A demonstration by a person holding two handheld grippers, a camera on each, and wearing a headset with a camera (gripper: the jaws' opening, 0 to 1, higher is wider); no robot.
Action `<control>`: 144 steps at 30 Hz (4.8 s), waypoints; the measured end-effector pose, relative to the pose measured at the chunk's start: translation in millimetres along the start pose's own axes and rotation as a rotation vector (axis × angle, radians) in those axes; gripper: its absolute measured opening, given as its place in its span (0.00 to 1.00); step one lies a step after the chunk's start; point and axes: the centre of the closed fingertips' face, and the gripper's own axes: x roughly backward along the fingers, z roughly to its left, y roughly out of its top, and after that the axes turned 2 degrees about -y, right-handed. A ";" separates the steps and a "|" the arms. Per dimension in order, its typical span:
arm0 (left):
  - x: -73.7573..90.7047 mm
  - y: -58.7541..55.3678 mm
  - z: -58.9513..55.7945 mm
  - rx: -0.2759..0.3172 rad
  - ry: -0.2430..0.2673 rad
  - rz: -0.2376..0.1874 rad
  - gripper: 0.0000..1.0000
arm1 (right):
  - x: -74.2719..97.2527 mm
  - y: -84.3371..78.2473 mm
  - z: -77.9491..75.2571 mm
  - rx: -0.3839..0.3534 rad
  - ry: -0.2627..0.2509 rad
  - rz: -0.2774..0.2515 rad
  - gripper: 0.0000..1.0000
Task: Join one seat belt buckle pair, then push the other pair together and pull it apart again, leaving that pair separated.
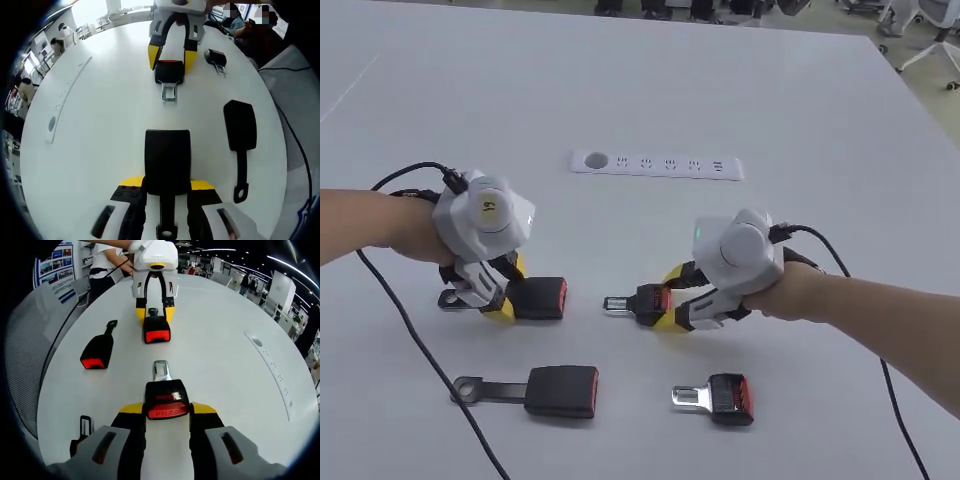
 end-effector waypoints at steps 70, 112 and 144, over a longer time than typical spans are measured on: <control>-1.0 -1.9 0.2 -0.035 -0.002 -0.022 0.32 | -44.4 47.1 7.4 0.037 0.025 -0.037 0.30; -0.6 -0.9 0.8 -0.003 -0.004 -0.071 0.30 | -46.6 52.9 10.4 0.011 0.021 -0.059 0.29; -0.5 1.6 3.2 -0.024 -0.010 -0.064 0.31 | -47.1 57.8 10.5 0.033 0.038 -0.058 0.28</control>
